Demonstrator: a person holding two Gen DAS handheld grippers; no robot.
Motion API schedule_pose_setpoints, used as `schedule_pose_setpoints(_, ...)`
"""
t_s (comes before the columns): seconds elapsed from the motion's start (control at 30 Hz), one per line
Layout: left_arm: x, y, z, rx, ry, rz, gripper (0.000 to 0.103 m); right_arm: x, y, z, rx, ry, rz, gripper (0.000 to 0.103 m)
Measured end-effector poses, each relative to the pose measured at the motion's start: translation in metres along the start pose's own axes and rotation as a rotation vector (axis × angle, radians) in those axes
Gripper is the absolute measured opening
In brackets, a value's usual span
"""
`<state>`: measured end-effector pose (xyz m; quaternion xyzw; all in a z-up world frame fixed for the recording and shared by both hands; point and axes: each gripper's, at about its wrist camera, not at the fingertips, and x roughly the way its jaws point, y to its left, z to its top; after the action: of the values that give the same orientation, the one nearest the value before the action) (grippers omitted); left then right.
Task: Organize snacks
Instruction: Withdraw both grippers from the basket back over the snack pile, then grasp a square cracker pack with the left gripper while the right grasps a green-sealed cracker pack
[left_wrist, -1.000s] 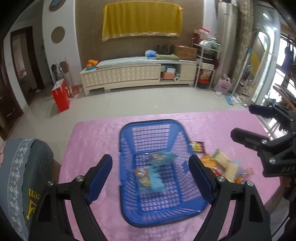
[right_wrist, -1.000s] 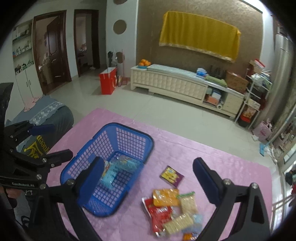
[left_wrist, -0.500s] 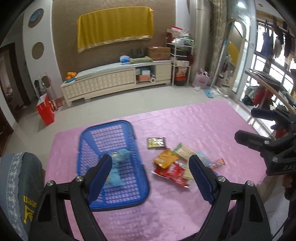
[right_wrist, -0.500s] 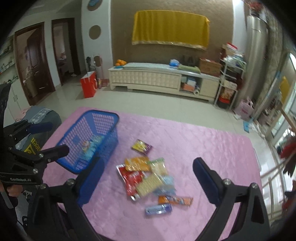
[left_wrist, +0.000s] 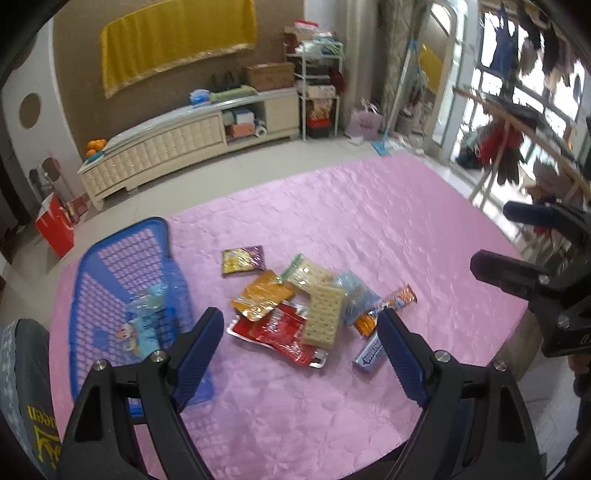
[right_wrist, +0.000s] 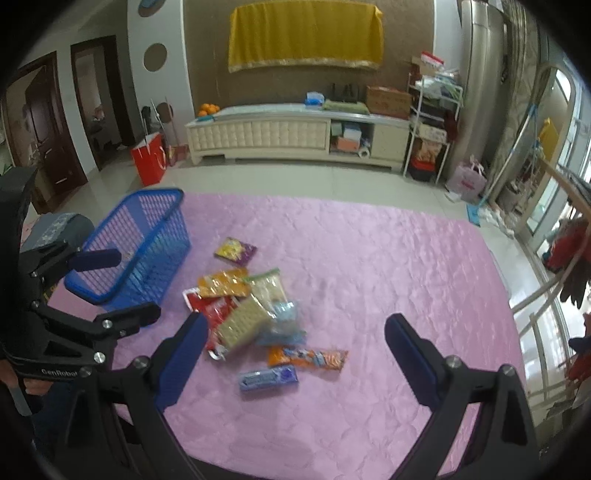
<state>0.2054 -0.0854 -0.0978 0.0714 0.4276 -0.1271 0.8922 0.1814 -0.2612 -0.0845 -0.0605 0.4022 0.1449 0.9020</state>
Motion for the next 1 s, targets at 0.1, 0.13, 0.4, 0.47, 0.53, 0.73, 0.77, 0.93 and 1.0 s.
schedule_pose_setpoints(0.1, 0.024, -0.009, -0.004, 0.017, 0.042, -0.009, 0.083, 0.018, -0.012, -0.012, 0.016, 0.032, 0.001, 0.098)
schedule_pose_setpoints(0.13, 0.035, -0.011, -0.005, 0.019, 0.061, -0.014, 0.083, 0.024, -0.015, -0.015, 0.024, 0.042, 0.003, 0.098)
schedule_pose_setpoints(0.4, 0.085, -0.018, -0.012, 0.052, 0.142, -0.040, 0.083, 0.059, -0.034, -0.030, 0.068, 0.090, 0.008, 0.098)
schedule_pose_setpoints(0.47, 0.097, -0.019, -0.012, 0.066, 0.161, -0.047, 0.083, 0.068, -0.038, -0.032, 0.081, 0.102, 0.012, 0.098)
schedule_pose_setpoints(0.53, 0.107, -0.021, -0.013, 0.083, 0.177, -0.061, 0.083, 0.076, -0.041, -0.035, 0.091, 0.113, 0.010, 0.098)
schedule_pose_setpoints(0.73, 0.152, -0.023, -0.018, 0.129, 0.247, -0.103, 0.083, 0.100, -0.047, -0.043, 0.119, 0.144, 0.008, 0.098)
schedule_pose_setpoints(0.77, 0.157, -0.024, -0.018, 0.137, 0.257, -0.104, 0.083, 0.103, -0.049, -0.044, 0.125, 0.151, 0.009, 0.098)
schedule_pose_setpoints(0.93, 0.182, -0.025, -0.019, 0.172, 0.289, -0.088, 0.083, 0.113, -0.054, -0.047, 0.141, 0.171, 0.012, 0.098)
schedule_pose_setpoints(1.0, 0.188, -0.023, -0.020, 0.170, 0.295, -0.101, 0.083, 0.115, -0.055, -0.047, 0.142, 0.178, 0.014, 0.098)
